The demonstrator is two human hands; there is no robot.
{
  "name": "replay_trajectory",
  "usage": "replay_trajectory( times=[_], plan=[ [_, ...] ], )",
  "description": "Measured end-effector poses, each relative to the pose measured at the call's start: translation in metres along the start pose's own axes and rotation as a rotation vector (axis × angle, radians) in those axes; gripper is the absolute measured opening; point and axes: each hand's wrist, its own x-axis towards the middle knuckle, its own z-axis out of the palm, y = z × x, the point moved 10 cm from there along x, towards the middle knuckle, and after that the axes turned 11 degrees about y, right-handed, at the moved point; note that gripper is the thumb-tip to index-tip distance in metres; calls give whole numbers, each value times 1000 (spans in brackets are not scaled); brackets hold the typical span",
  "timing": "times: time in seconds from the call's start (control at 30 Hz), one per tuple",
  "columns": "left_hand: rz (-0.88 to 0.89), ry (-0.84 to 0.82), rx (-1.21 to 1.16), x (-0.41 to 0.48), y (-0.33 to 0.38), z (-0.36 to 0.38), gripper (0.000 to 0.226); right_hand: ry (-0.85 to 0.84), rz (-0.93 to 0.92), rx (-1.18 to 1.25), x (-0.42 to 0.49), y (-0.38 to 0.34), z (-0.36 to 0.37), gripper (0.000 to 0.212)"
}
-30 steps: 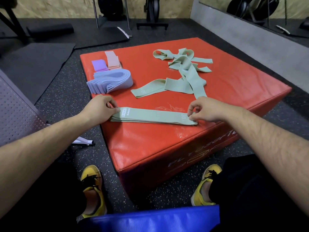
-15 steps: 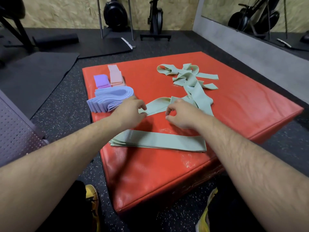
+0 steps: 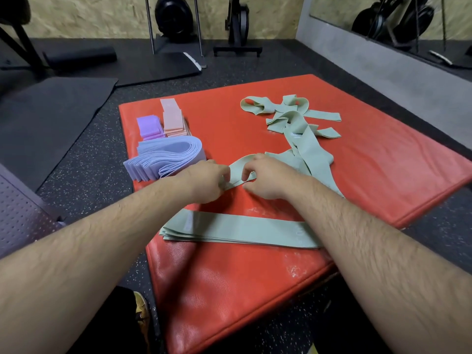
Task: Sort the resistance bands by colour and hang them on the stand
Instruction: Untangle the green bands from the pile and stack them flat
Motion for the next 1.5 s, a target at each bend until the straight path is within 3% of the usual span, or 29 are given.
replay_trajectory(
  times=[0.1,0.23,0.4,0.47,0.57,0.73,0.93,1.1,1.23,1.33,1.5],
  plan=[
    [2,-51,19,-6,-4,-1,33,4,8,-11,-2,2,-3,16],
    [30,-22,2,-12,-2,-9,14,5,16,-20,-8,3,-2,21],
    [27,154,-143,-17,4,-32,5,103,-55,185,-14,-15,-16,53],
    [-15,266,-307,-18,3,-50,7,140,-58,324,-15,-21,-21,44],
    [-73,418,-537,-20,1,-77,7,209,-49,475,-14,-25,-36,9],
    [-149,547,-750,-25,-13,-102,9,274,-31,617,-17,-28,-65,12],
    [-202,502,-884,-31,-18,-101,10,341,-61,586,-23,-29,-80,16],
    [-401,387,-1206,-33,-12,-84,32,351,-32,538,-27,-31,-78,13],
    [-419,251,-1339,-31,3,-69,41,336,-40,529,-30,-38,-77,14],
    [-433,287,-1368,-32,1,-68,28,331,-67,514,-31,-43,-76,23],
    [-431,353,-1237,-34,-7,-75,35,243,-35,588,-33,-41,-67,34]
  ],
)
